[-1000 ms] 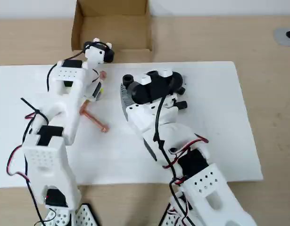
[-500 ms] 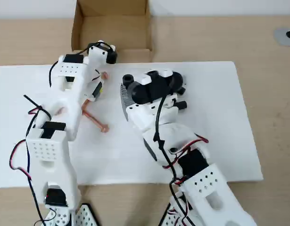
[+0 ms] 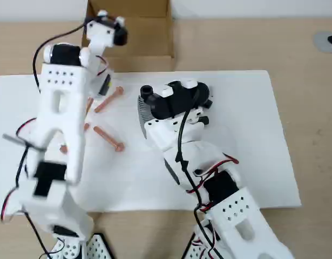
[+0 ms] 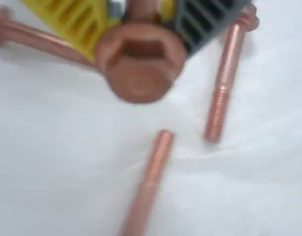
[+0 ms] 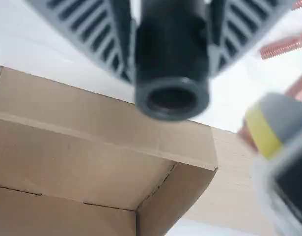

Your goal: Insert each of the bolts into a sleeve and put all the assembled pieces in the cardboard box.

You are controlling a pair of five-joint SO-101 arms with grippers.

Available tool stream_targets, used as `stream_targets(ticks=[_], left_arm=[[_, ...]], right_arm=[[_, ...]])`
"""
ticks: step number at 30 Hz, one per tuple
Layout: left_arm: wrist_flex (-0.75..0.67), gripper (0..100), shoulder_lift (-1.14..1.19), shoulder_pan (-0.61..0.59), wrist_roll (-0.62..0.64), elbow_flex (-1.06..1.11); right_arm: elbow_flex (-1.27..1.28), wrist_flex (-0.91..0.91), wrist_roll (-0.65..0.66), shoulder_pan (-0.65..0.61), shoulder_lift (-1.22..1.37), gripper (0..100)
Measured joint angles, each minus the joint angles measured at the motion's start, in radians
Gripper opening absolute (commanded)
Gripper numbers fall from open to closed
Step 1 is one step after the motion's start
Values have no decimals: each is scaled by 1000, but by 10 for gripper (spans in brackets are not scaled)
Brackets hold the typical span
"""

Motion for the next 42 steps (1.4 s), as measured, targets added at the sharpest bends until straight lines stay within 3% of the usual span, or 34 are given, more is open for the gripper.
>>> stream_targets(ticks=[6,12,17,22,27,42], left_arm=[[-2,12,-339,98,132,75],[-160,12,-658,100,400,216],[-310,10,-878,100,532,465],[-422,9,-991,100,549,652],[-508,5,-1045,100,549,692],[-529,5,-1049,104,617,694]], right_arm=[[0,0,0,0,0,9],[21,-54,0,0,0,9],[74,-135,0,0,0,9],[112,-178,43,-51,0,9],[129,-227,74,-146,0,9],[133,-242,78,-181,0,9]])
